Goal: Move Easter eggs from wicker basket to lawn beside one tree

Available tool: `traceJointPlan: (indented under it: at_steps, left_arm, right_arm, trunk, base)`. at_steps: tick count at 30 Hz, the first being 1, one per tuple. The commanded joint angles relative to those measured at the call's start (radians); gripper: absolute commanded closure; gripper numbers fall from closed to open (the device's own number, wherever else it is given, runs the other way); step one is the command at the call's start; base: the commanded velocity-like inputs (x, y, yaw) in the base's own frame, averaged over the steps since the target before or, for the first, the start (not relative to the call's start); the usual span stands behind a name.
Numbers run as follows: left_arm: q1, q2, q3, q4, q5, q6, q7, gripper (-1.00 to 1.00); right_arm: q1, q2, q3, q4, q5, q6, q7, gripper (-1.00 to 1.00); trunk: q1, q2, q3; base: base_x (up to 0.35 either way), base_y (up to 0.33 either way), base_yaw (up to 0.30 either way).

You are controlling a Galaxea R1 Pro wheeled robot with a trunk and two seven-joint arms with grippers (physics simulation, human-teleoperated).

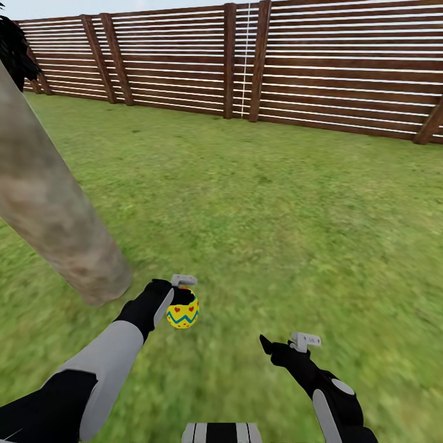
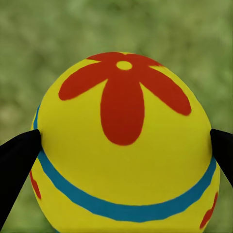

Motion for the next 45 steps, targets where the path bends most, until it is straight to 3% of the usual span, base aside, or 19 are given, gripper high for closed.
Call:
traceJointPlan:
  at_steps: [1, 6, 19, 23, 29, 45]
  left_arm:
    - [0.0, 0.0, -0.003, -0.001, -0.001, 0.005, 0.0, 1.0]
    - [0.0, 0.0, -0.003, -0.001, -0.001, 0.001, 0.0, 1.0]
    - [0.0, 0.001, -0.003, -0.003, -0.001, -0.047, 0.0, 1.0]
    - [0.004, 0.002, -0.003, -0.031, -0.001, -0.049, 0.003, 1.0]
    - [0.037, 0.002, -0.003, -0.108, 0.0, -0.048, 0.0, 1.0]
    - [0.054, 0.002, -0.003, -0.15, 0.0, -0.049, 0.0, 1.0]
  right_arm:
    - [0.0, 0.001, -0.003, -0.001, -0.003, 0.006, 0.004, -1.0]
    - [0.0, 0.001, -0.003, -0.001, -0.003, 0.006, 0.004, -1.0]
    - [0.0, 0.001, -0.003, -0.001, -0.003, 0.006, 0.004, -1.0]
    - [0.0, 0.001, -0.003, -0.001, -0.003, 0.006, 0.004, -1.0]
    - [0.0, 0.001, -0.003, -0.001, -0.003, 0.006, 0.004, -1.0]
    - [0.0, 0.001, -0.003, 0.0, -0.003, 0.006, 0.004, -1.0]
  trunk:
    - [0.0, -0.001, -0.005]
    - [0.003, -0.002, -0.024]
    - [0.003, -0.002, -0.028]
    - [0.005, -0.003, -0.043]
    - [0.005, -0.003, -0.043]
    - [0.012, -0.007, -0.105]
  base:
    - [0.0, 0.0, 0.0]
    - [0.0, 0.0, 0.0]
    - [0.0, 0.0, 0.0]
    - [0.0, 0.0, 0.0]
    - [0.0, 0.0, 0.0]
    - [0.0, 0.0, 0.0]
